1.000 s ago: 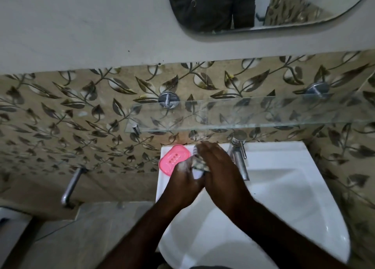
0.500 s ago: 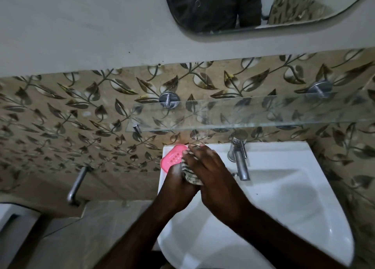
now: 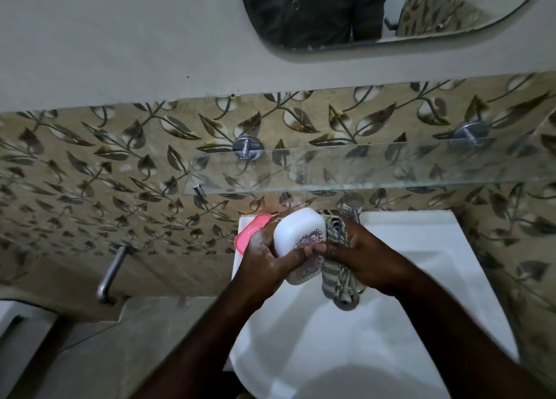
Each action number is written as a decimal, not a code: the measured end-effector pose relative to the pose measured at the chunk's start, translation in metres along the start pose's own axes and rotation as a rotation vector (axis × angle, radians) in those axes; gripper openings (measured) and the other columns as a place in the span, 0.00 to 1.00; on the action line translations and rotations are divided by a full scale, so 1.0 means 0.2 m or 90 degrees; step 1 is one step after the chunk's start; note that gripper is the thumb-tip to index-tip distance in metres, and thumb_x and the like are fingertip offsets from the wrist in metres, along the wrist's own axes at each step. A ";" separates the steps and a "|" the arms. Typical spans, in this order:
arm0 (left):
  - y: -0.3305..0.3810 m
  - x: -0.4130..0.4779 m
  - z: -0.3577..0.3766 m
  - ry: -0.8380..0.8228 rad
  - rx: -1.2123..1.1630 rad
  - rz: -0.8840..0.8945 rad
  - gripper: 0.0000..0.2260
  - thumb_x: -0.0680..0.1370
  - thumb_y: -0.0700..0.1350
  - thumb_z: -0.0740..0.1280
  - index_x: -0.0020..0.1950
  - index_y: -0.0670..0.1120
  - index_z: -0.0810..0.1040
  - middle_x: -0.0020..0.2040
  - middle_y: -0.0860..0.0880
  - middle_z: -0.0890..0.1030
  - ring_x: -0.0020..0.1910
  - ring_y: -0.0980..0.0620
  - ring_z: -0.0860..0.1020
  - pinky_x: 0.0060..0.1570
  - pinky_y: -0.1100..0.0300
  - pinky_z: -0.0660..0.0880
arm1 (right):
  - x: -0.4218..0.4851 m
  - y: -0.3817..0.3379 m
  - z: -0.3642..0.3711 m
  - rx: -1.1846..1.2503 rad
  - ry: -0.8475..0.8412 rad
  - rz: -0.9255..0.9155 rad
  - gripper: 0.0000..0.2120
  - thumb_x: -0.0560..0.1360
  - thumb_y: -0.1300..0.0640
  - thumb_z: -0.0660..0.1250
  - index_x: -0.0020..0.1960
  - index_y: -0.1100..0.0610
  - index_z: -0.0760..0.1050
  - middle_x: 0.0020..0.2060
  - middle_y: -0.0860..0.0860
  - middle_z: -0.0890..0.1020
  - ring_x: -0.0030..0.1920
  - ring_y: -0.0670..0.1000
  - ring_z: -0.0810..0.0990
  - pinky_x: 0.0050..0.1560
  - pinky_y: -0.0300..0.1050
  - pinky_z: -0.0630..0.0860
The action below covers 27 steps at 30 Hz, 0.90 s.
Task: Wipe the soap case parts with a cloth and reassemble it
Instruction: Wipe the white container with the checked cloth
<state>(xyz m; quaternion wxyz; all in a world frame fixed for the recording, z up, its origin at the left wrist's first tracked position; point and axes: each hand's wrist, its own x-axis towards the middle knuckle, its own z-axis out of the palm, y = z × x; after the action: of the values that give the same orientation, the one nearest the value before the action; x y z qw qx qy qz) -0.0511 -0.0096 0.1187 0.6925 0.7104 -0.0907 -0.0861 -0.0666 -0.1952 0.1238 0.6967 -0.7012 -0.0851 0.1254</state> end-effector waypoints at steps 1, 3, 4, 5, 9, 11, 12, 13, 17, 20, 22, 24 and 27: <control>0.02 0.01 -0.02 -0.040 0.022 -0.023 0.26 0.62 0.49 0.78 0.58 0.44 0.80 0.52 0.42 0.84 0.49 0.47 0.82 0.53 0.48 0.79 | 0.00 -0.02 -0.03 -0.132 -0.008 -0.010 0.19 0.76 0.61 0.69 0.63 0.48 0.72 0.57 0.41 0.81 0.58 0.41 0.78 0.57 0.31 0.71; 0.06 0.05 -0.05 -0.154 0.171 -0.047 0.17 0.64 0.48 0.79 0.50 0.45 0.83 0.43 0.48 0.85 0.40 0.53 0.81 0.44 0.53 0.78 | 0.02 -0.02 -0.08 -0.428 -0.014 -0.067 0.22 0.76 0.60 0.69 0.67 0.48 0.69 0.63 0.44 0.75 0.63 0.43 0.72 0.62 0.30 0.66; 0.06 0.06 -0.06 -0.196 0.243 -0.054 0.12 0.66 0.47 0.79 0.47 0.46 0.82 0.39 0.51 0.83 0.37 0.55 0.79 0.40 0.55 0.76 | 0.02 -0.01 -0.09 -0.510 -0.024 -0.092 0.23 0.76 0.61 0.69 0.70 0.51 0.68 0.64 0.48 0.74 0.65 0.47 0.71 0.65 0.34 0.65; 0.05 0.08 -0.05 -0.212 0.283 -0.065 0.10 0.67 0.46 0.79 0.44 0.47 0.82 0.37 0.51 0.82 0.36 0.55 0.77 0.38 0.55 0.75 | 0.03 0.01 -0.09 -0.543 -0.038 -0.102 0.24 0.77 0.61 0.68 0.70 0.52 0.67 0.65 0.50 0.73 0.66 0.49 0.70 0.66 0.39 0.65; -0.02 0.10 -0.01 -0.146 0.211 -0.109 0.12 0.65 0.44 0.77 0.43 0.43 0.80 0.39 0.42 0.81 0.38 0.50 0.75 0.43 0.35 0.77 | 0.04 0.00 -0.06 -0.450 -0.016 -0.119 0.24 0.75 0.62 0.63 0.70 0.52 0.69 0.65 0.50 0.73 0.67 0.49 0.70 0.69 0.44 0.66; -0.04 0.10 0.02 -0.091 0.208 -0.067 0.08 0.66 0.38 0.75 0.41 0.44 0.79 0.38 0.45 0.79 0.36 0.51 0.74 0.37 0.46 0.75 | 0.03 -0.02 0.00 -0.370 0.068 -0.131 0.26 0.71 0.65 0.58 0.68 0.53 0.71 0.66 0.51 0.74 0.67 0.46 0.70 0.70 0.44 0.65; -0.03 0.09 0.03 -0.071 0.208 -0.036 0.07 0.67 0.34 0.73 0.41 0.43 0.79 0.37 0.47 0.77 0.36 0.52 0.73 0.37 0.50 0.73 | 0.03 -0.01 0.06 -0.363 0.106 -0.147 0.27 0.69 0.65 0.56 0.67 0.56 0.72 0.66 0.53 0.74 0.67 0.46 0.69 0.70 0.45 0.64; -0.02 0.09 0.05 -0.066 0.202 0.003 0.08 0.68 0.31 0.71 0.40 0.42 0.79 0.37 0.49 0.78 0.36 0.53 0.74 0.36 0.52 0.72 | 0.02 -0.01 0.14 -0.395 0.144 -0.170 0.28 0.68 0.65 0.53 0.66 0.59 0.73 0.66 0.56 0.74 0.68 0.49 0.68 0.70 0.47 0.62; -0.03 0.07 0.07 -0.047 0.214 0.153 0.15 0.71 0.29 0.66 0.42 0.50 0.79 0.41 0.58 0.82 0.40 0.60 0.79 0.39 0.52 0.77 | 0.01 0.03 0.25 -0.632 0.184 -0.293 0.29 0.67 0.66 0.52 0.67 0.61 0.72 0.66 0.59 0.74 0.69 0.58 0.65 0.73 0.48 0.55; -0.04 0.06 0.08 -0.035 0.231 0.080 0.18 0.70 0.30 0.68 0.32 0.54 0.75 0.28 0.59 0.74 0.27 0.62 0.70 0.26 0.59 0.68 | 0.07 0.12 0.10 -0.575 0.202 -0.239 0.28 0.69 0.66 0.52 0.68 0.64 0.70 0.66 0.59 0.74 0.69 0.57 0.67 0.75 0.40 0.52; -0.03 0.05 0.10 -0.029 0.255 0.036 0.18 0.69 0.30 0.67 0.28 0.51 0.69 0.24 0.58 0.69 0.23 0.61 0.64 0.25 0.63 0.62 | 0.10 0.14 0.02 -0.510 0.254 -0.138 0.30 0.68 0.64 0.50 0.69 0.65 0.70 0.67 0.60 0.73 0.70 0.60 0.69 0.73 0.42 0.58; -0.02 0.05 0.11 -0.026 0.280 0.036 0.16 0.68 0.30 0.67 0.29 0.50 0.69 0.23 0.58 0.70 0.22 0.60 0.65 0.24 0.61 0.62 | 0.10 0.13 0.06 -0.497 0.284 -0.098 0.30 0.67 0.63 0.49 0.68 0.66 0.70 0.66 0.61 0.74 0.69 0.60 0.70 0.71 0.41 0.58; -0.02 0.07 0.07 -0.055 0.245 0.111 0.09 0.70 0.30 0.70 0.35 0.43 0.77 0.32 0.49 0.78 0.33 0.56 0.74 0.31 0.51 0.72 | 0.04 0.06 0.21 -0.542 0.252 -0.212 0.29 0.67 0.64 0.50 0.67 0.67 0.71 0.64 0.64 0.75 0.67 0.57 0.66 0.72 0.39 0.52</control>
<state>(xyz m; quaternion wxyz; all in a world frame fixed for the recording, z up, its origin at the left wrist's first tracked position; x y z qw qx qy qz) -0.0415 -0.0267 0.1146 0.5447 0.8145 -0.1960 -0.0375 -0.0716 -0.1530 0.1114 0.3622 -0.9105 -0.1055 -0.1691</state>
